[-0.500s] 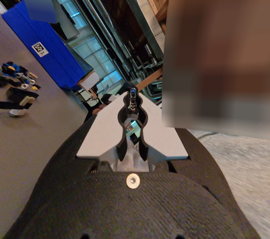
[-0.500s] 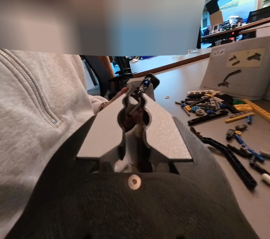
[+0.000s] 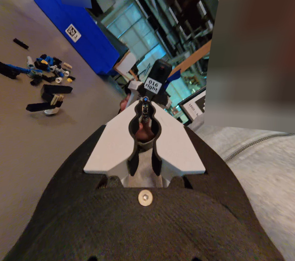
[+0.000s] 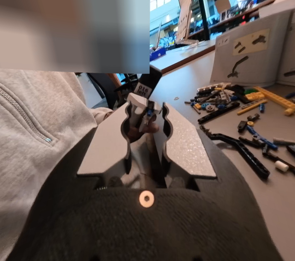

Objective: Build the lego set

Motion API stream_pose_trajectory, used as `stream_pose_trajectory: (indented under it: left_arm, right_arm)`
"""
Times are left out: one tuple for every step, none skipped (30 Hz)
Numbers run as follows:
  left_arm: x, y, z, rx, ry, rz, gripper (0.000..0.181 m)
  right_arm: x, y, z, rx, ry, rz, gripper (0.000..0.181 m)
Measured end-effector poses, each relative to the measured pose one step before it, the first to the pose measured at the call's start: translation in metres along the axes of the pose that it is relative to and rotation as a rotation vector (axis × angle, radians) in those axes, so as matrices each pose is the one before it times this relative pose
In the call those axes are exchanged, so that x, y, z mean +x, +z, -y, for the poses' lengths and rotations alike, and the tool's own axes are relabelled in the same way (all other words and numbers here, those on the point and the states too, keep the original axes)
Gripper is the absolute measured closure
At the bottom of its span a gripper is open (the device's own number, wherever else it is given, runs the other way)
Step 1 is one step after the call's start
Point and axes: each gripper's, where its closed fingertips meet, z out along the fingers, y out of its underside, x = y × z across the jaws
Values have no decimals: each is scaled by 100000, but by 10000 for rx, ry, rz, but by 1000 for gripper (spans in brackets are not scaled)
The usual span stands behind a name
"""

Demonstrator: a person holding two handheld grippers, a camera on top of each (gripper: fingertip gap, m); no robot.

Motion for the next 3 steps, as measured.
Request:
stream_pose_trajectory:
  left_arm:
    - [-88, 67, -363, -318, 9, 40, 176]
    - [-104, 7, -193, -154, -55, 42, 176]
    - [-111, -35, -22, -8, -91, 37, 176]
  right_arm:
    - [87, 19, -463, -241, 185, 67, 144]
    - [-54, 102, -393, -174, 216, 140, 144]
    - [-96, 133, -331, -143, 237, 161, 146]
